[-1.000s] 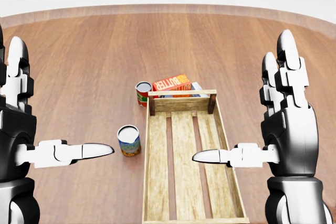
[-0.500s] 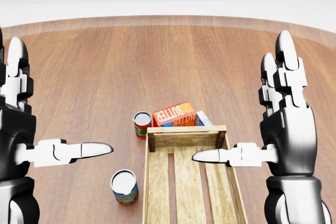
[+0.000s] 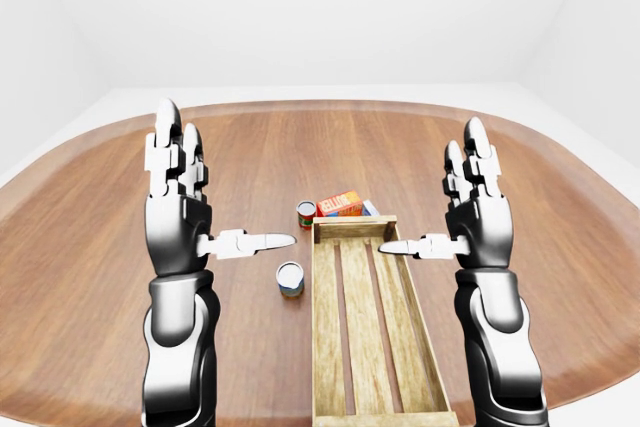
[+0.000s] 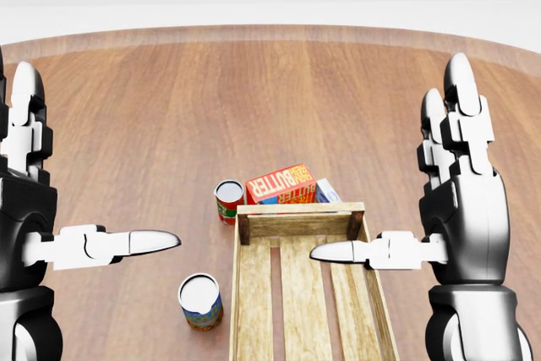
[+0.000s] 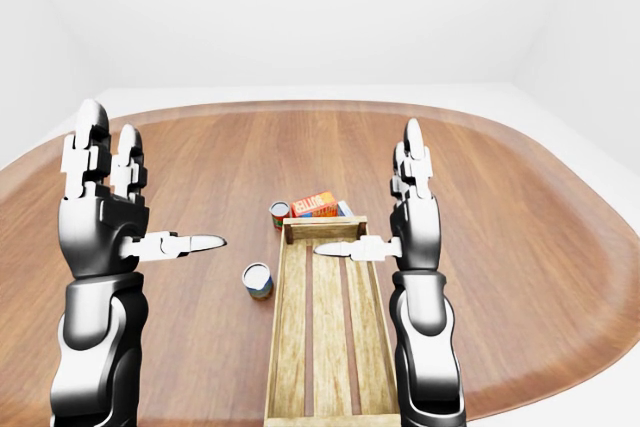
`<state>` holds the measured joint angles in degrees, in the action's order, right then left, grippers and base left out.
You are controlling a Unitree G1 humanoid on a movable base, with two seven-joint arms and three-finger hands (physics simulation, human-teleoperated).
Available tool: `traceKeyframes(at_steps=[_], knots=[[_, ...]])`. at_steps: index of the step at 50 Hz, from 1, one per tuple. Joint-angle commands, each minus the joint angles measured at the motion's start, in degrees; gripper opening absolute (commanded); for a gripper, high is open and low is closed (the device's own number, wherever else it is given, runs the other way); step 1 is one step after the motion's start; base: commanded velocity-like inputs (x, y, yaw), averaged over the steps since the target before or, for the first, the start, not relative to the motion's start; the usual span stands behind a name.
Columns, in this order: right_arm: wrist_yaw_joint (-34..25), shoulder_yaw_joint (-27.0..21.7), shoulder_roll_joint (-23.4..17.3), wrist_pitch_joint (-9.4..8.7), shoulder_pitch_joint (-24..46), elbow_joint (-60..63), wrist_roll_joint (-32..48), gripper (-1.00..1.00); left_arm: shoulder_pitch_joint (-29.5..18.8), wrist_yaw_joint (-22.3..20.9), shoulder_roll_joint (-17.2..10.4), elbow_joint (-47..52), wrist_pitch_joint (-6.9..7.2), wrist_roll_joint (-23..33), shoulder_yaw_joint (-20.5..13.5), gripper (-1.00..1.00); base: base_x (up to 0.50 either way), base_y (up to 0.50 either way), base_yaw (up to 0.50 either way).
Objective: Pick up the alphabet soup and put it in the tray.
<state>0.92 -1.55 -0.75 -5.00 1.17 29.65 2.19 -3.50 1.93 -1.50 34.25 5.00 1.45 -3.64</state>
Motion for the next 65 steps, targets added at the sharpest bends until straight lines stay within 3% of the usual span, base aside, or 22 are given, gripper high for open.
traceKeyframes(at_steps=[1, 9, 22, 32, 41, 65], knots=[[0.15, -0.17, -0.02, 0.0, -0.22, -1.16, 0.01, 1.0, 0.55, -0.73, 0.16, -0.05, 0.0, 0.03, 0.6, 1.0, 0.0, 0.0, 0.0], [0.04, -2.63, -1.18, 0.0, 0.48, -2.24, -0.14, 1.0, 0.59, -0.81, 0.16, -0.63, 0.0, 0.03, 0.55, 1.0, 0.0, 0.0, 0.0], [-8.03, -7.81, -7.81, 0.0, 4.74, -7.51, 14.75, 1.0, 0.38, -0.79, 0.04, -0.89, 0.0, -0.07, 0.36, 1.0, 0.0, 0.0, 0.0], [-8.2, -8.27, -8.02, 0.0, 3.34, -17.05, 21.2, 1.0, 0.38, -0.74, 0.04, -0.72, 0.0, -0.29, 0.17, 1.0, 0.0, 0.0, 0.0], [-9.67, -7.99, -7.96, 0.0, 3.3, -17.91, 24.61, 1.0, 0.54, -0.73, 0.07, -0.7, 0.0, -0.18, 0.33, 1.0, 0.0, 0.0, 0.0], [-10.47, -8.52, -6.9, 0.0, 1.36, -15.96, 24.76, 1.0, 0.52, -0.94, -0.03, -1.26, 0.0, 0.89, 0.94, 1.0, 0.0, 0.0, 0.0]])
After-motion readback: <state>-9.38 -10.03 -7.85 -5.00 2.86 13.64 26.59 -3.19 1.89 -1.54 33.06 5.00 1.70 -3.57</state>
